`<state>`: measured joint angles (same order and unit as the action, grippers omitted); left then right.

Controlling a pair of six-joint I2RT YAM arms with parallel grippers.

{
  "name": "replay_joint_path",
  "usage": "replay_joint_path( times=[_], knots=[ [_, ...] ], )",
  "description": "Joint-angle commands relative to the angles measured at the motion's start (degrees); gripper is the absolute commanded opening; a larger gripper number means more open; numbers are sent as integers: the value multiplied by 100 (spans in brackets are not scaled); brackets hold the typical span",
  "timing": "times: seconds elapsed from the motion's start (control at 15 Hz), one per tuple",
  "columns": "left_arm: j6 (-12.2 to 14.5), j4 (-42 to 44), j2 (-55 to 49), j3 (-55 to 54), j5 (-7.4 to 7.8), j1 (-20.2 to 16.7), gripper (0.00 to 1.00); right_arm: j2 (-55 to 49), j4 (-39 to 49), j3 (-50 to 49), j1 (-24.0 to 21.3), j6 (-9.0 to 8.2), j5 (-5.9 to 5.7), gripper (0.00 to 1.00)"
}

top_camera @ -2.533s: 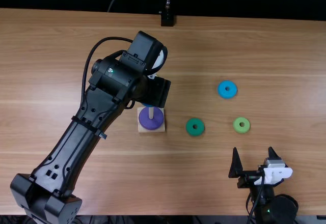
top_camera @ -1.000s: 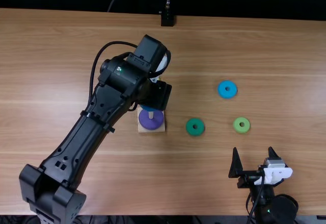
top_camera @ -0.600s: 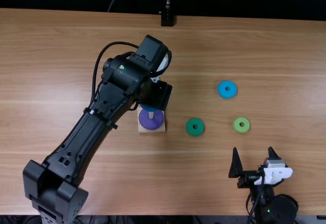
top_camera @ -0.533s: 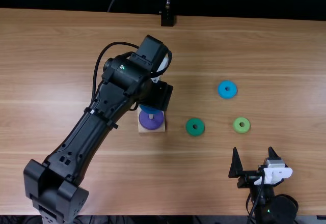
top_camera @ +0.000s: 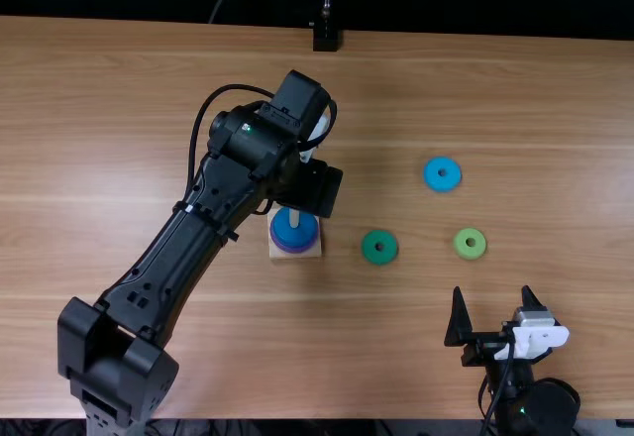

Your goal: Build the Hanoi tower: stack the rings onto the peg from bottom to top in this color order: purple, dark blue, light blue, dark green, light green, yellow, orange.

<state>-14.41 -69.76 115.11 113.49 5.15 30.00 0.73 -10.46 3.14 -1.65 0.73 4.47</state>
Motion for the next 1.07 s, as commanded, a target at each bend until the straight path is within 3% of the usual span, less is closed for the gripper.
replay_joint_path(
  times=[0.0,0.27,0.6,0.8,1.0],
  knots=[
    [-14,162,-305,-90,34,-12,100,-73,-469,-243,-37,-42,80,100],
    [-25,1871,-1790,-794,-8,-671,100,-73,-469,-243,-37,-42,80,100],
    [-3,3980,-4436,-3527,-61,-2007,100,-73,-469,-243,-37,-31,80,100],
    [7,4328,-6106,-5364,-72,-2683,100,-73,-469,-243,-37,-42,80,100],
    [113,4729,-7943,-7500,-335,-2815,100,-73,-469,-243,-37,-42,80,100]
  ],
)
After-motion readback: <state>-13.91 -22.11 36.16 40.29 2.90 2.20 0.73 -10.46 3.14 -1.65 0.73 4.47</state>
